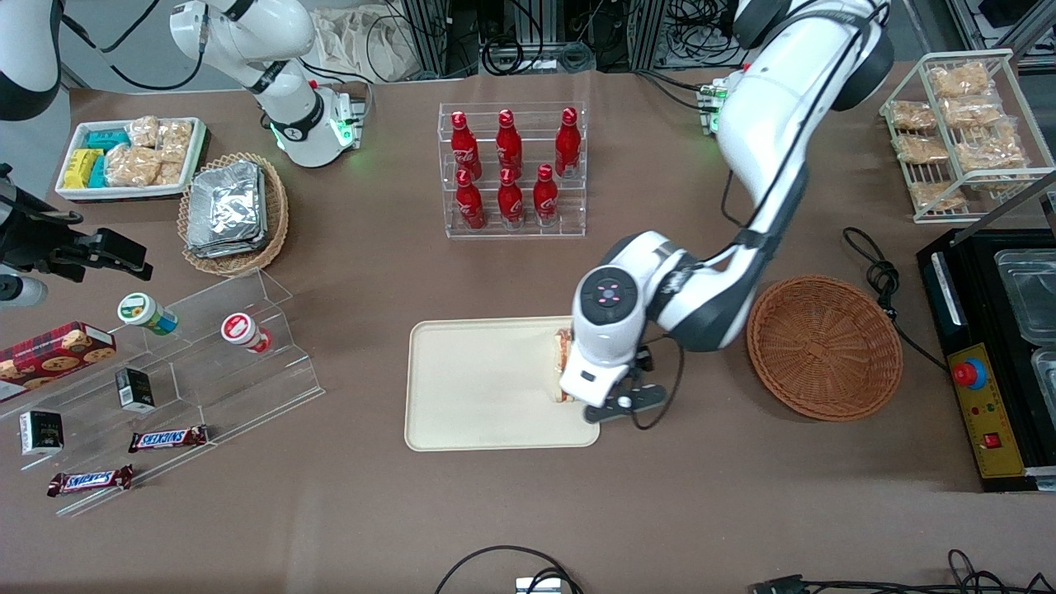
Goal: Place sandwich from basket to tray
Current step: 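Open the left gripper to release the sandwich and lift away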
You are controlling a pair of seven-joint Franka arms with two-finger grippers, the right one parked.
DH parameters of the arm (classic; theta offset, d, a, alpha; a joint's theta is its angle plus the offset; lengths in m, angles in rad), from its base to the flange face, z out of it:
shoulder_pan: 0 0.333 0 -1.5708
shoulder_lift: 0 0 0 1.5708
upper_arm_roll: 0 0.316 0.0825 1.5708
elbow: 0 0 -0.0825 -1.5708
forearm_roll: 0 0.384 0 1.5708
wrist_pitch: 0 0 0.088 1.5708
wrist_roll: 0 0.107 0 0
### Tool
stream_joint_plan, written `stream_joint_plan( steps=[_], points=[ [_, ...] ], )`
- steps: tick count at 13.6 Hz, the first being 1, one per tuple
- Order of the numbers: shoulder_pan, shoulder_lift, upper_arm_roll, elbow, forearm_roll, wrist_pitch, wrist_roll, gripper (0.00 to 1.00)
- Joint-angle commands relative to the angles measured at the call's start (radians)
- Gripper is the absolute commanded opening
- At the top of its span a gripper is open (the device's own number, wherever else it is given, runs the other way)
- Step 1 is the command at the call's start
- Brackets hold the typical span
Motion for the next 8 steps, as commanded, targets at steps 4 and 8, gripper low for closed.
stream_joint_plan(
  steps=[4,8],
  points=[
    [0.113,-0.178,-0.004,-0.019,0.003,-0.119,0.043,1.00],
    [0.225,-0.272,-0.006,-0.019,-0.074,-0.207,0.230,1.00]
  ],
)
